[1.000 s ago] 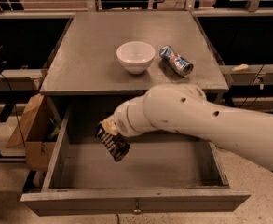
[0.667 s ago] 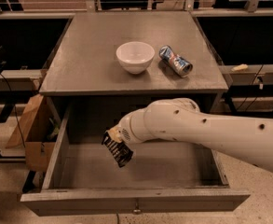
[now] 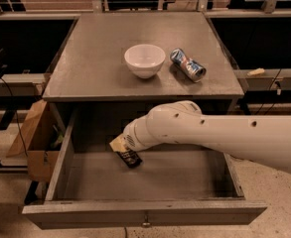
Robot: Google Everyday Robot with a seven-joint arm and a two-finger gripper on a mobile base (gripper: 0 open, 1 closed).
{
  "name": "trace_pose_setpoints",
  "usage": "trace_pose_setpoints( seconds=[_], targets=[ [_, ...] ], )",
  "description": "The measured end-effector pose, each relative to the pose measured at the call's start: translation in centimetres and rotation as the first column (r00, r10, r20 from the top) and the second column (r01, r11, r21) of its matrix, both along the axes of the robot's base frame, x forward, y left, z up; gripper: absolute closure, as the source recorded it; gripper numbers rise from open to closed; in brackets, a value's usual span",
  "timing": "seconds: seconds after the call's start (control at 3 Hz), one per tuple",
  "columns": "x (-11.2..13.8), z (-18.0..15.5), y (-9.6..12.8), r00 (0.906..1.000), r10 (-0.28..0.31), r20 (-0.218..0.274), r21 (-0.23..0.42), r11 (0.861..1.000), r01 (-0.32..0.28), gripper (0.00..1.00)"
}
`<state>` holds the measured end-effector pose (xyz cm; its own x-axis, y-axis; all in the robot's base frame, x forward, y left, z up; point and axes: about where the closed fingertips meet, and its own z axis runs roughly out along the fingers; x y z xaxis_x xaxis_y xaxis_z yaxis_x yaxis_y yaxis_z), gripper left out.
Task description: Place rxbar chocolate into top drawer
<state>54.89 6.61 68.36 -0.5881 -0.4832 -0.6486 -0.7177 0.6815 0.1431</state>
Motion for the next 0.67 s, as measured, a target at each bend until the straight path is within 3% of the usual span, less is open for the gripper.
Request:
trace_pose_setpoints(
  seconds=[0.33,0.67],
  targets=[
    [1.02,-0.17,0.57,0.9999,-0.011,0.0,-0.01,1.0,0.011,0.0],
    [1.03,-0.18,0.64,0.9999,-0.011,0.0,-0.01,1.0,0.011,0.0]
  ],
)
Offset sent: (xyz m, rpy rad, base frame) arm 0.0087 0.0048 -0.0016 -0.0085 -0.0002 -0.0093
